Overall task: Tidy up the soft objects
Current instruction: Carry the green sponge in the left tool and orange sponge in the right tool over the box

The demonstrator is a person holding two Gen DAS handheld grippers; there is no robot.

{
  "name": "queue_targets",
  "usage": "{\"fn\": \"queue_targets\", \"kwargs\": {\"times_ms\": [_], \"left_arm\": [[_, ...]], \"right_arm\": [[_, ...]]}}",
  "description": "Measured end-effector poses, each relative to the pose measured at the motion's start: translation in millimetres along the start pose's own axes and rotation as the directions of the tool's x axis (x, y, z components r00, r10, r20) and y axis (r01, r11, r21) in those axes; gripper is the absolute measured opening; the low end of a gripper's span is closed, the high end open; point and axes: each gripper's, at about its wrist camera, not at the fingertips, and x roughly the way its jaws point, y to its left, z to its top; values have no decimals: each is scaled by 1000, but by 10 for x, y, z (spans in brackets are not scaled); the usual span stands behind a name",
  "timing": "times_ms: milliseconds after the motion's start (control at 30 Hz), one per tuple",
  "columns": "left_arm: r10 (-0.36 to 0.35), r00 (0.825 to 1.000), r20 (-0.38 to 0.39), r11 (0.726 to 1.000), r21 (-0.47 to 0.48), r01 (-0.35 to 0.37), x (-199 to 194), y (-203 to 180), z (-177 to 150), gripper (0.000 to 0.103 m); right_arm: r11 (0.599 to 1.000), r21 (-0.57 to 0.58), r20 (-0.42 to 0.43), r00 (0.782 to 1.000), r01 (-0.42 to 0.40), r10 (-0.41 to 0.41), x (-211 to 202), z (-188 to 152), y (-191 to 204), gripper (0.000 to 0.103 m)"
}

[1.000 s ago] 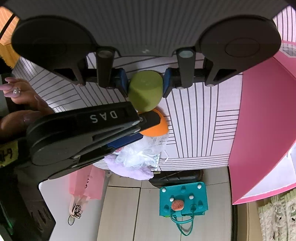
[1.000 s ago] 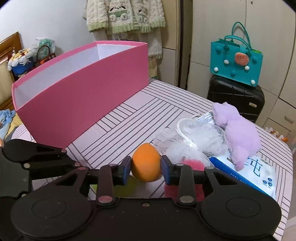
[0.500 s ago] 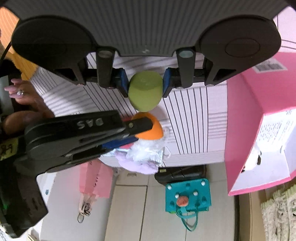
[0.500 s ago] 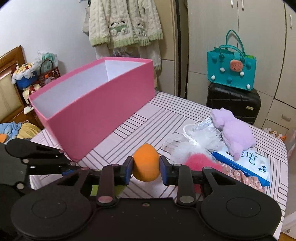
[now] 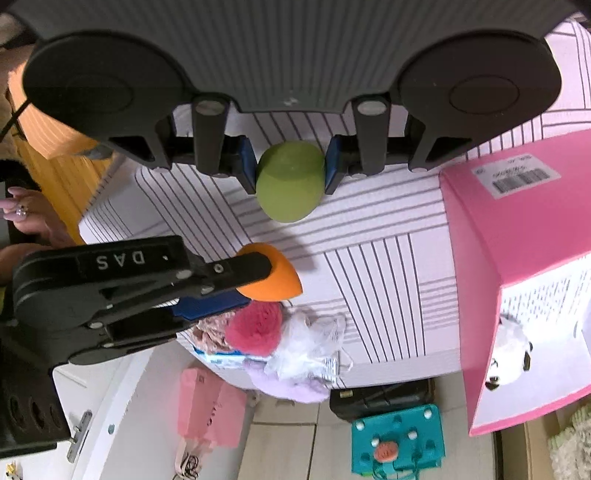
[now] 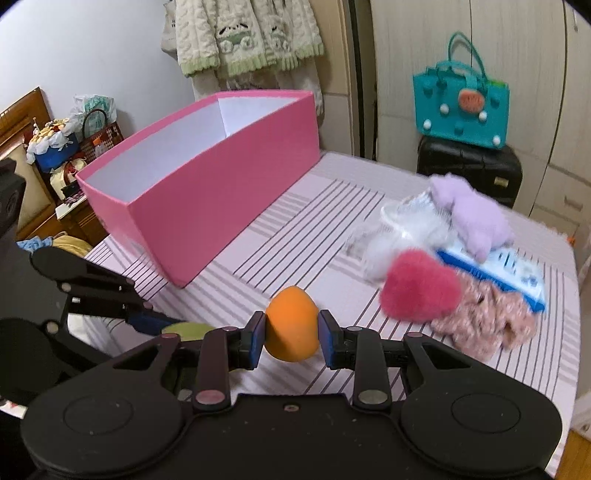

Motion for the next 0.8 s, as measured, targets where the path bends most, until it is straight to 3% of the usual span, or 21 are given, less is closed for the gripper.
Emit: {"fn": "queue_targets", "kwargs": {"times_ms": [400, 567, 800], "left_arm": [[25, 998, -52, 1000, 12, -25, -337, 162, -25, 36], [-65, 991, -119, 997, -42, 61, -516, 314, -6, 36], [-75, 985, -153, 997, -36, 70, -869, 469, 55, 36]], "right_arm": [[996, 45, -63, 995, -71, 74, -94, -53, 203, 35], [992, 69, -100, 988, -107, 114, -144, 11, 315, 35], [981, 108, -133, 976, -159, 173, -298, 182, 439, 36]]}}
